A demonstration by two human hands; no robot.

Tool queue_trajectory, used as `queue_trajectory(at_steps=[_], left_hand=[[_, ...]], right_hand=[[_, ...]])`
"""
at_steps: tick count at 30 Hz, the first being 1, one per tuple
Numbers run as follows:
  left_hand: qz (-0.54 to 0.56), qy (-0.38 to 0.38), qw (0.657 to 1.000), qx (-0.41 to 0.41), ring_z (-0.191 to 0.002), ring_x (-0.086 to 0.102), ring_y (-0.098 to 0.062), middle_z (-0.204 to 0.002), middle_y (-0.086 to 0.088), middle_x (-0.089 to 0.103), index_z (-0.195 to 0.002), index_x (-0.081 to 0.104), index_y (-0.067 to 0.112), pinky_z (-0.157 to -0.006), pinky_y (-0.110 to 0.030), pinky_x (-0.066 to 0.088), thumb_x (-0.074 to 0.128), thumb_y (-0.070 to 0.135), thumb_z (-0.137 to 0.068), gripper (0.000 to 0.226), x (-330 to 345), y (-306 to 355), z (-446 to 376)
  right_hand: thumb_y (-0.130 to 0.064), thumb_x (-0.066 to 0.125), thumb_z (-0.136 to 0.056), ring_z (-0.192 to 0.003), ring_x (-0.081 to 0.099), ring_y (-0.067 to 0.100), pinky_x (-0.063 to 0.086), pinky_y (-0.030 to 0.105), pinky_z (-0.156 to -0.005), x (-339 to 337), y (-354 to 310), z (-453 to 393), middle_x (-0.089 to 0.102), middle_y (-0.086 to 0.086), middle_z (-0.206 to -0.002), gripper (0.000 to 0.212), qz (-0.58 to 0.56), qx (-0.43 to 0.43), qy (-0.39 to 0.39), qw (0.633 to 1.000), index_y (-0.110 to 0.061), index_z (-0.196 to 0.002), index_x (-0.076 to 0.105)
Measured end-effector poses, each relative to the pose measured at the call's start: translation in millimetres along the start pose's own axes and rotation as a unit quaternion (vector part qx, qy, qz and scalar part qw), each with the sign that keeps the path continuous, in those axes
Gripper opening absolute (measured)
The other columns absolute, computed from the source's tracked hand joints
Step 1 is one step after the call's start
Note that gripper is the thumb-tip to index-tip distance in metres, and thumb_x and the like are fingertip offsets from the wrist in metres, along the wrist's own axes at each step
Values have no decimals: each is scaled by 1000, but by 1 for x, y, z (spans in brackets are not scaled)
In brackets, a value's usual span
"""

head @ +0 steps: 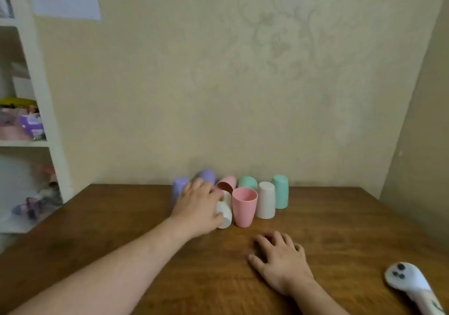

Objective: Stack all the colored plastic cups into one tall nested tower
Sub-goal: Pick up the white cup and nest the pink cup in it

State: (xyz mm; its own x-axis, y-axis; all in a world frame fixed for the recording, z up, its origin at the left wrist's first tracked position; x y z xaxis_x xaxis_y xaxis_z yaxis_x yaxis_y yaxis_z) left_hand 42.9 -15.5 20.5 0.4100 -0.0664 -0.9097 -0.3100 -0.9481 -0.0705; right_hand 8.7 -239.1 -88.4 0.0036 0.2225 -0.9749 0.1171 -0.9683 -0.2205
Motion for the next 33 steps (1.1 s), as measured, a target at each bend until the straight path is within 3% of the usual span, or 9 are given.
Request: queue_trajectory(at_steps=[3,8,12,15,19,22,27,30,33], left_hand=[[-92,-109,990,-20,-137,44,-33,-142,-3,57,-137,61,26,-110,-44,35,74,61,-85,64,-3,2,-63],[-115,-314,939,-81,-135,42,-36,-143,-12,57,-135,66,21,-112,-43,39,85,82,-61,97,52,-13,-98],[-78,-344,933,-71,-137,45,-39,-145,-7,59,-138,57,32,-99,-47,38,67,97,-25,131,76,-19,-107],[-50,-297,952,-54,-137,45,-38,-141,-8,60,-136,51,31,-102,-48,38,81,82,-54,102,59,-15,-103],[9,-211,977,-14,-145,42,-38,-152,-5,57,-135,65,33,-112,-45,33,70,53,-94,46,35,-11,-90],[98,-148,984,-5,-153,40,-36,-168,-3,43,-94,62,43,-118,-41,33,75,44,-91,14,18,-9,-62],[300,-59,952,0,-107,62,-8,-161,8,50,-76,58,33,-88,-16,41,83,18,-85,31,7,0,10],[329,-31,944,-14,-115,59,-15,-135,9,62,-97,56,31,-89,-29,47,86,19,-75,39,16,0,41],[413,-19,906,-92,-114,60,5,-128,27,59,-139,47,47,-93,-18,46,93,25,-71,85,36,-3,59]], right_hand=[[-79,30,-95,-157,25,23,24,53,-125,2,4,-3,34,-9,-167,73,8,-6,-7,1000,-45,-159,38],[-80,29,-95,-159,22,25,22,55,-126,7,6,-8,32,-8,-169,75,10,-12,-11,1000,-45,-160,36],[-80,31,-94,-158,22,26,21,55,-125,6,8,-10,32,-7,-170,74,9,-11,-12,1000,-46,-160,36],[-80,32,-94,-159,22,27,21,57,-125,5,8,-9,32,-6,-170,74,5,-11,-23,1000,-46,-160,36],[-82,32,-94,-160,21,27,20,58,-127,3,7,-9,31,-6,-171,75,-4,-7,-35,999,-47,-161,35],[-81,33,-96,-159,23,27,21,57,-127,1,5,-6,33,-6,-170,73,-5,-7,-29,1000,-46,-160,37],[-79,34,-97,-158,26,28,22,56,-126,0,4,-3,36,-5,-168,71,-3,-9,-20,1000,-45,-159,40],[-79,35,-97,-158,26,28,22,56,-126,0,3,-2,35,-5,-169,71,-4,-5,-26,1000,-46,-159,39],[-79,34,-97,-158,26,27,22,56,-126,0,3,-2,36,-5,-168,70,-1,-5,-23,1000,-46,-159,39]])
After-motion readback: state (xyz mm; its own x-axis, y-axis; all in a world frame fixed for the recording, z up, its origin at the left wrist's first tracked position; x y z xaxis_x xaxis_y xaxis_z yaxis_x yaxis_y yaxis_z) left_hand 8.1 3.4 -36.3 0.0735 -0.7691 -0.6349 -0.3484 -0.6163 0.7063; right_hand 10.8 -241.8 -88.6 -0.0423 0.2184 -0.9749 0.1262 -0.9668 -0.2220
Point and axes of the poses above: each hand's wrist, its own z-axis away from the middle knuckle, its own x-axis out of the palm, y = z × x, the point moved 5 cm from there along -z, towards the middle knuckle
